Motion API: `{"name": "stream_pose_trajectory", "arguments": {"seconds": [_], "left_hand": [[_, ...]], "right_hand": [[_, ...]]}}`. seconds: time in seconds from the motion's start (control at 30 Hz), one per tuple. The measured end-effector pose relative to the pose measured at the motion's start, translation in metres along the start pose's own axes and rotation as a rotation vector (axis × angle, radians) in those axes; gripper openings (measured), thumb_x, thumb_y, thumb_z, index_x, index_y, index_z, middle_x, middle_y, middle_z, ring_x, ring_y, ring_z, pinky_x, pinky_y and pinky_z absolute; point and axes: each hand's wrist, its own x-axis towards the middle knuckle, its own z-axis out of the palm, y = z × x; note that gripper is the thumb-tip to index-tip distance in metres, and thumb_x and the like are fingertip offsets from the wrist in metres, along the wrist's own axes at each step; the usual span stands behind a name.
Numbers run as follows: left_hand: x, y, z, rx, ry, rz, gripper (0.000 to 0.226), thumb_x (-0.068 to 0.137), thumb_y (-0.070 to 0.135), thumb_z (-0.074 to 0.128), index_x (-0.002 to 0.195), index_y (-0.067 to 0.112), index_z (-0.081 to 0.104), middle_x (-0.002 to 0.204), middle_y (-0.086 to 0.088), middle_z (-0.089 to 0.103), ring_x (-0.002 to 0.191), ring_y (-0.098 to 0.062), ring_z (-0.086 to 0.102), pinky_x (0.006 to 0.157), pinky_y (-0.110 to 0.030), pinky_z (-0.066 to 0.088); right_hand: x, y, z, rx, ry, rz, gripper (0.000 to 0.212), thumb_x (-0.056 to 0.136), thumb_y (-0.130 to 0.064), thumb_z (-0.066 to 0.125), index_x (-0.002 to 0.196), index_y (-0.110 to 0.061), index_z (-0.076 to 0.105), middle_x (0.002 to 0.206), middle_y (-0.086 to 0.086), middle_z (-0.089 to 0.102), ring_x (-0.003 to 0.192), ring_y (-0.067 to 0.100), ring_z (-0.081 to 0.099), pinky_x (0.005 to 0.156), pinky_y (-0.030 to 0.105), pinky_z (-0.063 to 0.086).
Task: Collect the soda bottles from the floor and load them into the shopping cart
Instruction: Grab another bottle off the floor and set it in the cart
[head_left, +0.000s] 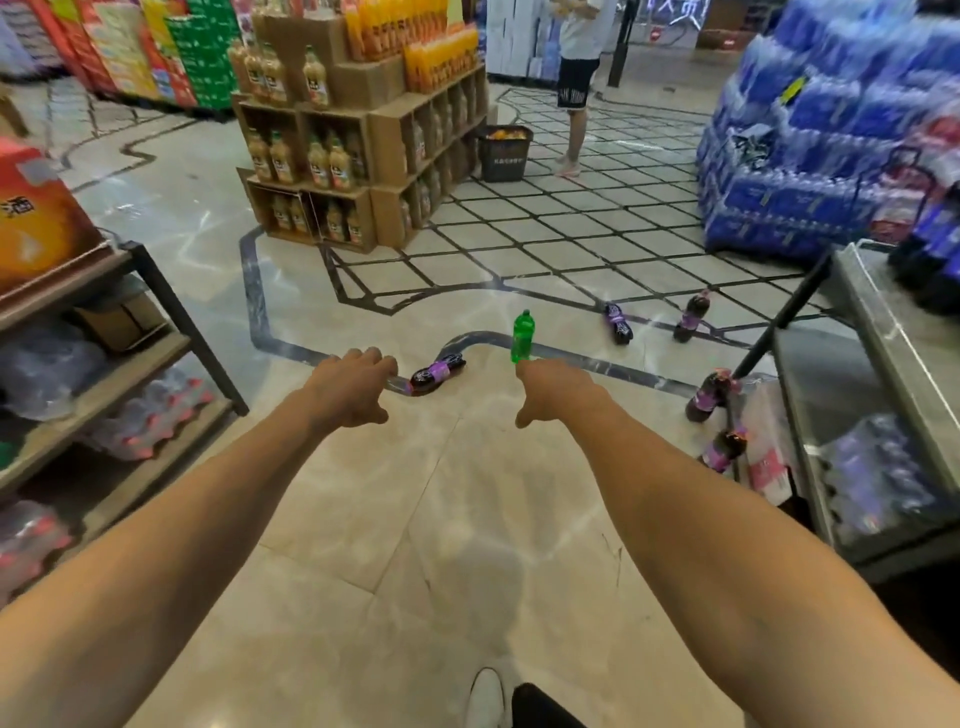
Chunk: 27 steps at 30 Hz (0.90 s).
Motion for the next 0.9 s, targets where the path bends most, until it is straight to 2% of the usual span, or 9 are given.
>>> {"name": "stream_pose_trajectory", "arguments": {"seconds": [0.17, 0.27, 0.53, 0.9], "left_hand": [[0.064, -0.008, -0.016, -0.003, 0.005, -0.018, 0.067, 0.083, 0.047, 0.079, 0.139, 0.025, 0.049, 0.131, -0.002, 0.055, 0.117, -0.025, 0.055, 0.095, -0.042, 0.050], [0.095, -0.008, -0.018, -0.022, -0.012, -0.013, 0.068, 0.083, 0.046, 0.078, 0.140, 0.025, 0.048, 0.135, -0.003, 0.054, 0.120, -0.025, 0.054, 0.099, -0.043, 0.049], [0.184, -0.028, -0.009, -0.066, -0.048, 0.004, 0.068, 0.085, 0.045, 0.077, 0.143, 0.024, 0.046, 0.139, -0.004, 0.052, 0.124, -0.026, 0.052, 0.100, -0.042, 0.045], [0.322, -0.113, 0.009, -0.136, -0.116, -0.004, 0.071, 0.085, 0.049, 0.077, 0.142, 0.023, 0.045, 0.139, -0.004, 0.051, 0.122, -0.026, 0.052, 0.100, -0.042, 0.047]], "right_hand": [[0.058, 0.023, -0.026, 0.039, 0.036, -0.041, 0.080, 0.085, -0.038, 0.086, 0.149, -0.013, 0.046, 0.143, 0.010, 0.059, 0.126, 0.031, 0.060, 0.092, 0.040, 0.053], [0.086, 0.031, -0.035, 0.053, 0.018, -0.047, 0.081, 0.084, -0.039, 0.086, 0.150, -0.015, 0.045, 0.145, 0.009, 0.057, 0.129, 0.031, 0.059, 0.099, 0.044, 0.055], [0.176, 0.041, -0.049, 0.067, -0.023, -0.083, 0.082, 0.083, -0.038, 0.088, 0.151, -0.019, 0.045, 0.146, 0.008, 0.057, 0.127, 0.031, 0.059, 0.102, 0.045, 0.054], [0.312, 0.027, -0.080, 0.013, -0.103, -0.069, 0.078, 0.088, -0.036, 0.084, 0.152, -0.017, 0.044, 0.147, 0.011, 0.056, 0.128, 0.032, 0.059, 0.102, 0.043, 0.052]]}}
